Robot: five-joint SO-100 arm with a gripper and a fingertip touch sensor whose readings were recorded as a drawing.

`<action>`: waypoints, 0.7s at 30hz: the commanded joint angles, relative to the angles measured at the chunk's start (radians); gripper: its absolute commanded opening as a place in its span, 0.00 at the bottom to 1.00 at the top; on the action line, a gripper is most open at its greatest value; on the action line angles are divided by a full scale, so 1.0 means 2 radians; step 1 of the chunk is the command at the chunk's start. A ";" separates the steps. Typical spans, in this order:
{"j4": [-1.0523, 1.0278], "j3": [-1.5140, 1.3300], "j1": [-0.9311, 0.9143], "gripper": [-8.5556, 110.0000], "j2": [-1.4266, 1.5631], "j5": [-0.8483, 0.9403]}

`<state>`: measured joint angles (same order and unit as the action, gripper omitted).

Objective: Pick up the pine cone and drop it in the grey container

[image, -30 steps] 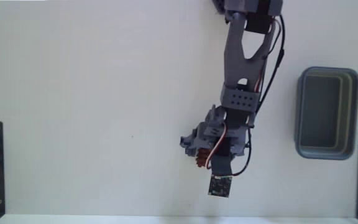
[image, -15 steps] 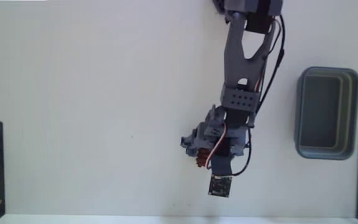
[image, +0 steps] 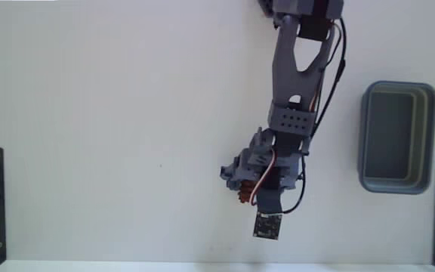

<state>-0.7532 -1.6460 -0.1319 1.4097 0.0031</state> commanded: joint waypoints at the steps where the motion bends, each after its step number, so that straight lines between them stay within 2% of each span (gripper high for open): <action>1: 0.003 0.001 -0.008 0.78 0.017 -0.002; 21: 0.003 0.001 -0.008 0.73 0.017 -0.002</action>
<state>-0.7532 -1.6460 -0.1304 1.4097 0.0015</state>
